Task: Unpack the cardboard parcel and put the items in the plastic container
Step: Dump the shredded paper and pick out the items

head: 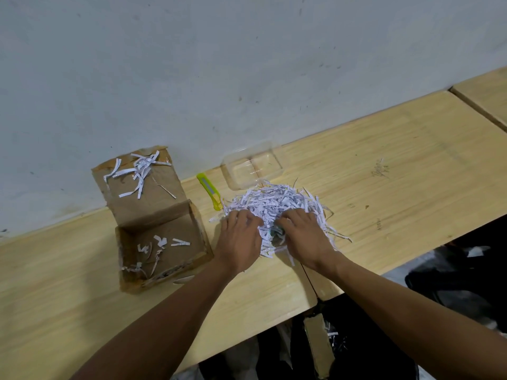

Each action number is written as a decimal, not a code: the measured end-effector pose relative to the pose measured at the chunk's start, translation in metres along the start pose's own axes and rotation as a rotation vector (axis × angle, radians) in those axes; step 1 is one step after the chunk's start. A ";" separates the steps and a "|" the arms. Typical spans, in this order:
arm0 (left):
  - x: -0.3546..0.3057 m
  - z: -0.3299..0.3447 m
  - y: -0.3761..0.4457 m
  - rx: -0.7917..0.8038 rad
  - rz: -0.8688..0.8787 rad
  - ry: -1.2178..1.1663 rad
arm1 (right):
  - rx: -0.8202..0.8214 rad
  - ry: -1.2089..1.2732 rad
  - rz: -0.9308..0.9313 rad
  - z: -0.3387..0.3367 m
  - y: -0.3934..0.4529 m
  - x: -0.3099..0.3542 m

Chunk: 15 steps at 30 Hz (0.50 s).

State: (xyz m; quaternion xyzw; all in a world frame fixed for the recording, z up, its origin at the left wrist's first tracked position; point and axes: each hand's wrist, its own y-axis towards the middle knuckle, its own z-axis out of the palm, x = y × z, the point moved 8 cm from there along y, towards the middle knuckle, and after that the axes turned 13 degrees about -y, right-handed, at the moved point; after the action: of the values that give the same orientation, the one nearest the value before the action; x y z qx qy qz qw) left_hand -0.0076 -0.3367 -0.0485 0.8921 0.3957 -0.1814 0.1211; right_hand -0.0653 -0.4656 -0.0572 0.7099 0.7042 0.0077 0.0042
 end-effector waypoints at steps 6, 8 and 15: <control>0.015 0.011 -0.003 0.044 -0.046 0.008 | 0.071 -0.078 -0.008 0.014 -0.007 0.000; 0.018 0.011 -0.005 0.036 -0.035 -0.010 | 0.036 -0.119 0.007 0.011 -0.010 -0.006; 0.021 0.014 -0.004 0.105 -0.101 -0.063 | 0.015 -0.156 -0.045 0.011 -0.006 0.009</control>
State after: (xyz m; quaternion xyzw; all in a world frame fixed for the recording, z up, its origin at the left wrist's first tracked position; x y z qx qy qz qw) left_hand -0.0007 -0.3251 -0.0700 0.8699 0.4262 -0.2359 0.0770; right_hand -0.0711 -0.4562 -0.0683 0.6924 0.7176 -0.0531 0.0538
